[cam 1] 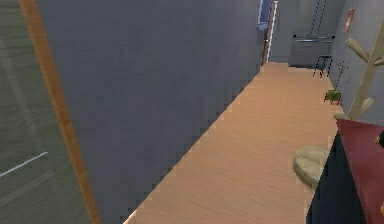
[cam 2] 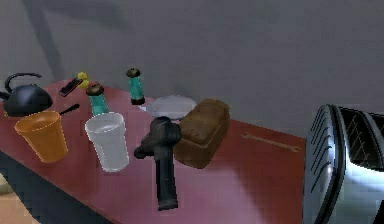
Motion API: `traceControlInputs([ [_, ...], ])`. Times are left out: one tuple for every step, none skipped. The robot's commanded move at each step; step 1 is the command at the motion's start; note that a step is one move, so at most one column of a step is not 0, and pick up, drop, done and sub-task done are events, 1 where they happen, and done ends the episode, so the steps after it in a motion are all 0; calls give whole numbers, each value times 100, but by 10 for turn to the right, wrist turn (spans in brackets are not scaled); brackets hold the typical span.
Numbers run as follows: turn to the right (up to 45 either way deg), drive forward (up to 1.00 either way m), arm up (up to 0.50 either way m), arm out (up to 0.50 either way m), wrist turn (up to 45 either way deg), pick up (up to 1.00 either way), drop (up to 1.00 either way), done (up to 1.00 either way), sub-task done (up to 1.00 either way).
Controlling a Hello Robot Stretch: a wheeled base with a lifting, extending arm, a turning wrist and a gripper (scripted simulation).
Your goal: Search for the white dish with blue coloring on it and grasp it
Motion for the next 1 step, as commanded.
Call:
traceControlInputs([
  [0, 0, 50, 0, 0, 0, 0, 0, 0],
])
